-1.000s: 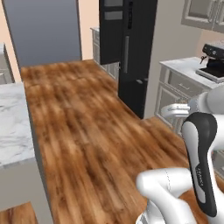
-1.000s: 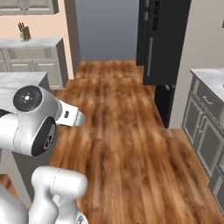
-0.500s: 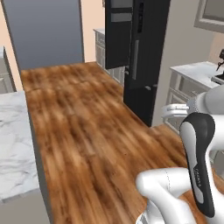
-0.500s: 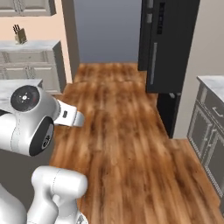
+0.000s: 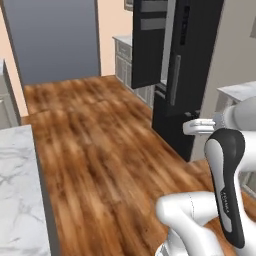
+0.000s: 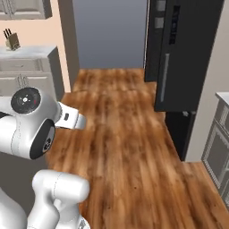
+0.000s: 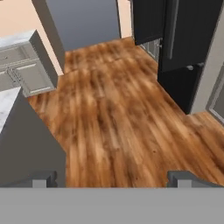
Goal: Take the cheese, steak, and lemon wedge from the fridge and place them on the plate on the dining counter to create an appetizer plate.
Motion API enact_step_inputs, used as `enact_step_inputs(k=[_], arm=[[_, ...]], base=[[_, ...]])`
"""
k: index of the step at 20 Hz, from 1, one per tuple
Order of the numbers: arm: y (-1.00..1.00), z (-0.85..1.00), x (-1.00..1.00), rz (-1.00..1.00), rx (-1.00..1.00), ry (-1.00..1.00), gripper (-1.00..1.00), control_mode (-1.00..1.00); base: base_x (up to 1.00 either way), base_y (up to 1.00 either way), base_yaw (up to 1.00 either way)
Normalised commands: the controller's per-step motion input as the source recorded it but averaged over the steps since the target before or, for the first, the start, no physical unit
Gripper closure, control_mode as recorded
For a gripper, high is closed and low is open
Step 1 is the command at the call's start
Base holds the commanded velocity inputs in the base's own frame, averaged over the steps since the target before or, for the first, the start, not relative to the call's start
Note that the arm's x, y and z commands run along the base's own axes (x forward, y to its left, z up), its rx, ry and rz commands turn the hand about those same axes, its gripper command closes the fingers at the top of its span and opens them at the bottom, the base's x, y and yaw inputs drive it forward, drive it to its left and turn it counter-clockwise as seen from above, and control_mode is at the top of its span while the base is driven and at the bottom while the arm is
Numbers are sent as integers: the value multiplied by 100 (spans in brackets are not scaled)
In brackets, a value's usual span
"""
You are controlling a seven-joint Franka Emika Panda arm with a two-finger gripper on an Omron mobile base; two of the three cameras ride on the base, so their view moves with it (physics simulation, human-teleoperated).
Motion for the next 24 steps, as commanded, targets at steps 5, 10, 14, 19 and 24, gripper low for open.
enact_step_inputs(k=[5,10,14,19,24], arm=[[0,0,0,0,0,0,-100,100],[0,0,0,0,0,0,-100,100],[0,0,0,0,0,0,-100,100],[0,0,0,0,0,0,-100,100],[0,0,0,0,0,0,-100,100]], base=[[100,0,-1],[100,0,-12],[74,0,-30],[49,0,-40],[85,25,-46]])
